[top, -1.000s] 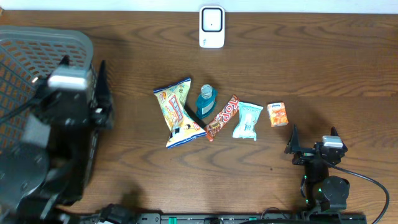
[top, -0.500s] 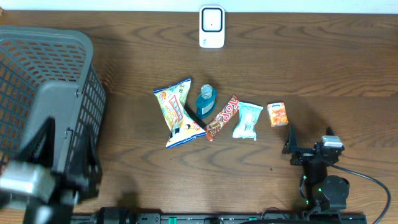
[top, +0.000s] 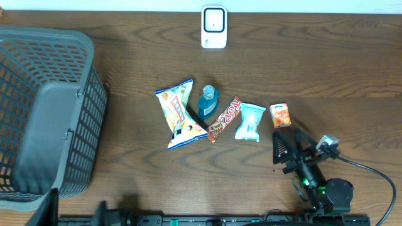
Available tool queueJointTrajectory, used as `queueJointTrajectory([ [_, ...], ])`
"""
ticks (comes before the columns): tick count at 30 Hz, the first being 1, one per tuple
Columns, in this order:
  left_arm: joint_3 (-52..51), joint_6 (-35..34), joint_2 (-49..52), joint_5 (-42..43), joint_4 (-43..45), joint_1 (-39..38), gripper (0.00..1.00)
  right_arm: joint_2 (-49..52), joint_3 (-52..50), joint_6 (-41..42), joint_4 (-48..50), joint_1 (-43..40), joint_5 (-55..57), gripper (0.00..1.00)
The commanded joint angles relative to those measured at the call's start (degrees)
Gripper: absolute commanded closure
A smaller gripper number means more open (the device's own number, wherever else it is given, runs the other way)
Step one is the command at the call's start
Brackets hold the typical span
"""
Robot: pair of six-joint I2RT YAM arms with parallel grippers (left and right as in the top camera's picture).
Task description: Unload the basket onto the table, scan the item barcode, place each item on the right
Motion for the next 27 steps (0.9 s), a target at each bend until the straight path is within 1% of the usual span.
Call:
queueJointTrajectory([
  [1,-0.76,-1.16,-0.28,0.79,-1.16,2.29,0.09,-0.04,-0.04,2.56,-0.11,0.46,-6.25,0.01],
  [2,-0.79,-1.11,-0.24,0.7,-0.79,2.8,0.02,-0.04,-0.04,2.82,-0.09,0.46,-7.17,0.01],
  [5,-0.79,-0.94,-0.07,-1.22,3.67,3.23,0.0,-0.04,-0.04,2.75,-0.15,0.46,-10.69,0.01],
  [7,-0.79,-0.96,-0.04,-2.73,7.8,3.23,0.0,-0.04,-0.04,2.78,-0.11,0.46,-10.91,0.01],
  [10,-0.76,-0.96,-0.04,-5.4,11.93,3.23,0.01,-0.04,-0.04,4.04,1.33,0.46,-9.25,0.01],
  [13,-0.79,-0.94,-0.04,-7.06,12.59,3.23,0.01,-0.02,-0.04,4.26,0.63,0.46,-3.98,0.01],
  [15,-0.79,-0.66,-0.02,-7.28,11.65,3.23,0.01,-0.02,-0.04,4.24,-0.35,0.46,-0.22,0.01],
  [19,-0.83,-0.31,-0.2,-7.67,5.49,3.23,0.01,0.07,-0.04,4.26,-0.37,0.46,7.32,0.01],
  [25,-0.85,-0.33,-0.17,-7.65,-4.57,3.23,0.01,0.17,-0.04,4.61,-1.2,0.46,26.08,0.01],
  [27,-1.36,-0.33,-0.17,-7.65,-6.97,3.21,0.01,0.57,-0.04,5.77,-1.4,0.46,29.59,0.01],
])
